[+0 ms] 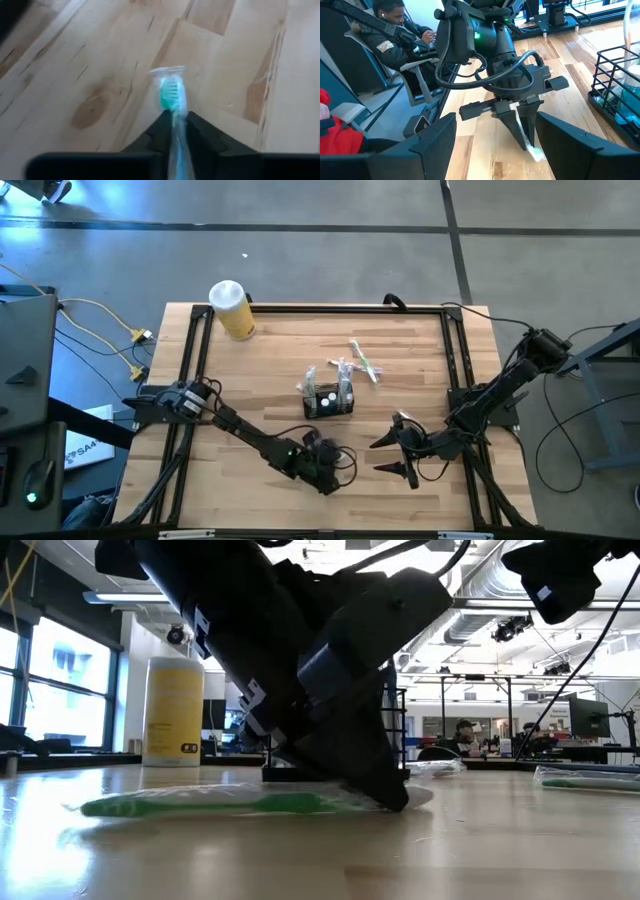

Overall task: Pick & Place toothbrushing station
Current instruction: Put the green toothbrush into the wire organizer

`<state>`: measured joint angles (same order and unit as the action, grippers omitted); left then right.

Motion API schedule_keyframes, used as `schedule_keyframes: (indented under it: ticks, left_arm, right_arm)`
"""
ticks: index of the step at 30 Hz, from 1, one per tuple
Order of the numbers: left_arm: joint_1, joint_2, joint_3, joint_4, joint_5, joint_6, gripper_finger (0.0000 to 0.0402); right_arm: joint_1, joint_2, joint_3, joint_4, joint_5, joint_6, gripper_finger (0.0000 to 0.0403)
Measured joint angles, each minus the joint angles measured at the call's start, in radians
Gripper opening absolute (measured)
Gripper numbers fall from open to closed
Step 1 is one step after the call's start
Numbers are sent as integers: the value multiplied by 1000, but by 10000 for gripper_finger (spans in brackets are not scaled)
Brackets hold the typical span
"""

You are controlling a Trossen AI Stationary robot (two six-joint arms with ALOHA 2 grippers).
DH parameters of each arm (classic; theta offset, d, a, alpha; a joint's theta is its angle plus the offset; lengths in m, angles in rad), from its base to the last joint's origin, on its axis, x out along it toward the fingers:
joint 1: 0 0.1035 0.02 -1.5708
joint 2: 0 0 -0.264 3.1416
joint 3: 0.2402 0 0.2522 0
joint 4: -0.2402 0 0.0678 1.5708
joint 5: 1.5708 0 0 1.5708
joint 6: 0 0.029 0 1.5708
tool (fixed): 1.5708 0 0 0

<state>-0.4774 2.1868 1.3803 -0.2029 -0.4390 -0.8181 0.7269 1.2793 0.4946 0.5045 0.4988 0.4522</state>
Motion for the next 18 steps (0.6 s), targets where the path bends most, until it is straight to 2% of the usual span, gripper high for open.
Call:
schedule_keyframes:
  ticks: [2,5,9,13,18]
  left_arm:
    - [1,-1,0,-4,13,-2,16]
    - [1,0,36,-62,24,-2,13]
    - [1,4,139,-223,33,35,6]
    - [-23,3,300,-454,21,107,4]
    - [-88,-3,522,-728,-185,113,3]
  right_arm:
    - [0,0,0,0,0,0,262]
    - [0,0,0,0,-1,0,262]
    - [0,0,0,0,-3,0,262]
    - [4,0,0,-2,-3,0,262]
    - [18,0,0,-13,-3,0,262]
